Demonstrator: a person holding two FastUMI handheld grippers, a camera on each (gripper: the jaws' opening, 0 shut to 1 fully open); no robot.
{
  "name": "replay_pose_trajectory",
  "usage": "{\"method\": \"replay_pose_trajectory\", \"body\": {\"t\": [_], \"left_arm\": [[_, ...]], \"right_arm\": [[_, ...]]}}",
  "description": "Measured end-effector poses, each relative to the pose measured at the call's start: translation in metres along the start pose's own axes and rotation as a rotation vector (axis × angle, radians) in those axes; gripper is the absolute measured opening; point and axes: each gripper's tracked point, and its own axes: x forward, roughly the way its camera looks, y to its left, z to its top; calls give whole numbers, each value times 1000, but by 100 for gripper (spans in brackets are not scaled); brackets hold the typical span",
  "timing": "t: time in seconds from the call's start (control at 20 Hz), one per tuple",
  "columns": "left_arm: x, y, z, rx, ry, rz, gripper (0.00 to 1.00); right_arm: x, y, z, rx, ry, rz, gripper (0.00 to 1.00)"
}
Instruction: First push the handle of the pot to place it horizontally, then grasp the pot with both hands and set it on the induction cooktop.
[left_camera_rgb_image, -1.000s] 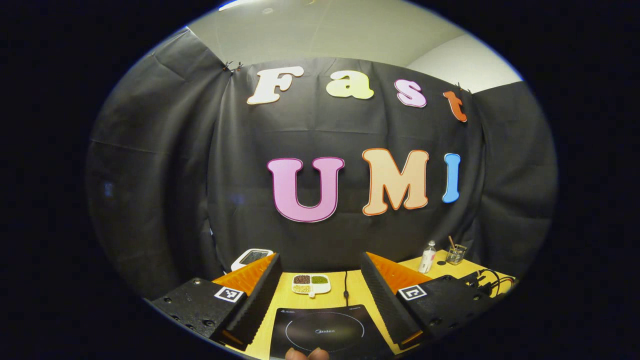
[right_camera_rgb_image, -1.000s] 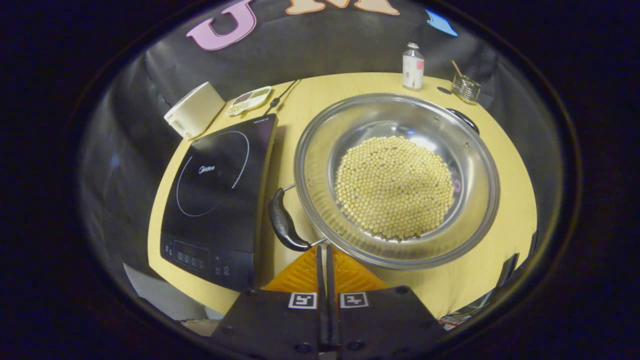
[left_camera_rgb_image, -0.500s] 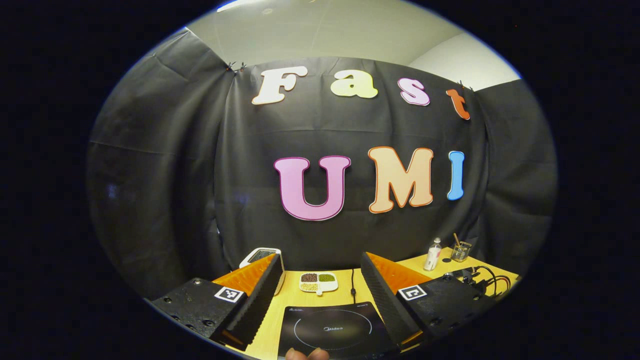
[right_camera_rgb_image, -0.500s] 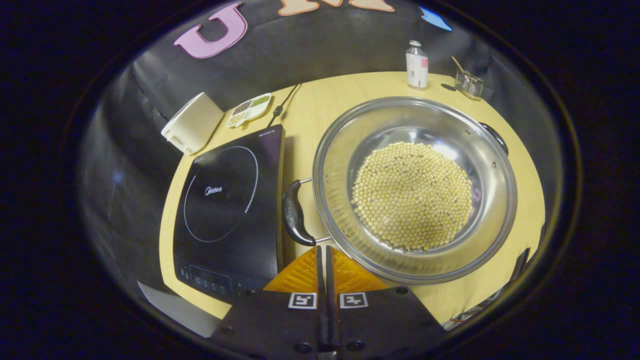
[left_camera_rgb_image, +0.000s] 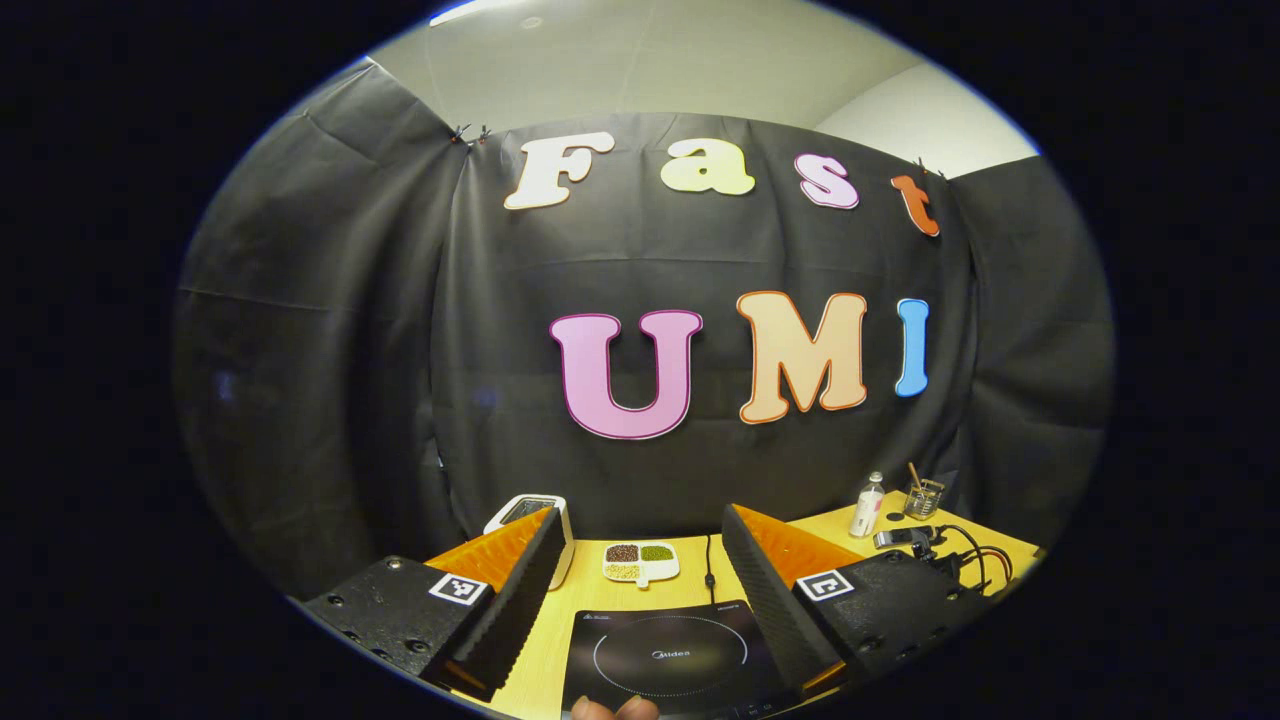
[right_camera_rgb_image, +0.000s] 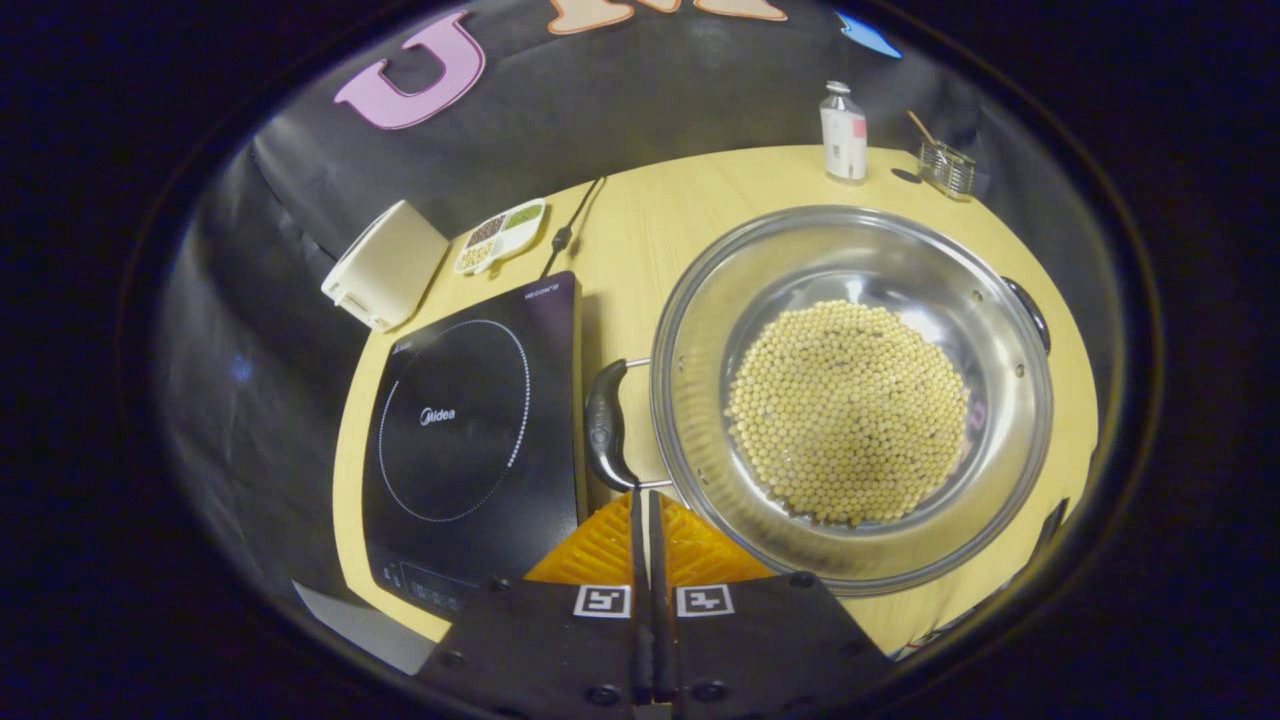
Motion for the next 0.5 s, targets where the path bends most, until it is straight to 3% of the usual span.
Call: {"method": "replay_pose_trajectory", "body": {"t": [0.3, 0.5], "left_arm": [[5, -20, -5, -34, 20, -45, 97], [11, -44, -21, -75, 68, -96, 96]], "right_arm": [[-19, -13, 22, 24, -62, 15, 3], [-36, -48, 42, 10, -144, -49, 3]]}}
